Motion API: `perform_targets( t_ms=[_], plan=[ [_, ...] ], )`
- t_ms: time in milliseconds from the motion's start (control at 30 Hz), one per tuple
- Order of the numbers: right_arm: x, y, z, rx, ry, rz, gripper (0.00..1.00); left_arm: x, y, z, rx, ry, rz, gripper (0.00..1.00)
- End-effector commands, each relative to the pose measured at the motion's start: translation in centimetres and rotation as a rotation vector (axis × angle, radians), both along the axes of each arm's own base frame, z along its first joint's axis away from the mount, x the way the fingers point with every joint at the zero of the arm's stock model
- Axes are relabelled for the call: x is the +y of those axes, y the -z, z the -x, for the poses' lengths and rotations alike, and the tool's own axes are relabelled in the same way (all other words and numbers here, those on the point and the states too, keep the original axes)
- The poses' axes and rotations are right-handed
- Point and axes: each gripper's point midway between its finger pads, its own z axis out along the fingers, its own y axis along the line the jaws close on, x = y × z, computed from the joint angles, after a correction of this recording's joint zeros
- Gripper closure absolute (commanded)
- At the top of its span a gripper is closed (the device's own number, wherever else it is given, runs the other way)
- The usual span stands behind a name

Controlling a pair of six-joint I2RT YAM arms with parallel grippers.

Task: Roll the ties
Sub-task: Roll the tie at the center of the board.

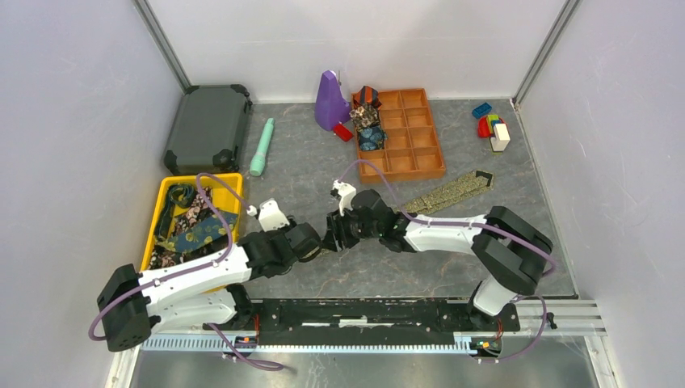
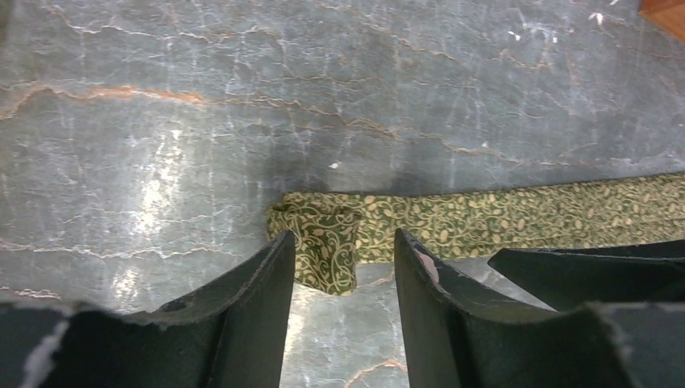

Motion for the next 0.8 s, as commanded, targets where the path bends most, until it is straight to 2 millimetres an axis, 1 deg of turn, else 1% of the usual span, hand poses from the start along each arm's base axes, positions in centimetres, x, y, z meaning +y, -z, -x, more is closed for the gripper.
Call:
perform_targets(
  t_ms=[0,67,133,300,500,667,767],
  plan=[
    [3.4,-2.6,0.0,-0.006,-0.044,-0.098,0.46,2.2,0.9,0.3,-0.002,-0.010,-0.076,0.46],
    [4.1,-2.8,0.2,0.001,-0.057,-0.106,0.45,2.0,1.3,0.2,-0.005,-0.003,-0.066,0.49],
    [4.6,-2.8,0.3,0.006,-0.066,-0.110,0.45,1.4,1.6,-0.1,-0.015,0.006,-0.036,0.50],
    [4.8,-2.2,0.3,0.019,-0.063,-0.104,0.45,0.2,1.5,-0.8,-0.025,0.017,-0.019,0.50],
    [3.9,-0.8,-0.3,0.018,-0.030,-0.055,0.44,-1.1,1.2,-1.5,-0.012,0.029,-0.035,0.47],
    [2.9,-0.4,-0.9,0.015,-0.002,-0.041,0.44,-1.9,1.4,-2.0,-0.014,0.024,-0.017,0.47],
    [2.1,-0.4,-1.0,0.019,0.016,-0.044,0.44,-2.4,1.7,-2.1,-0.016,0.023,0.010,0.49]
  ],
)
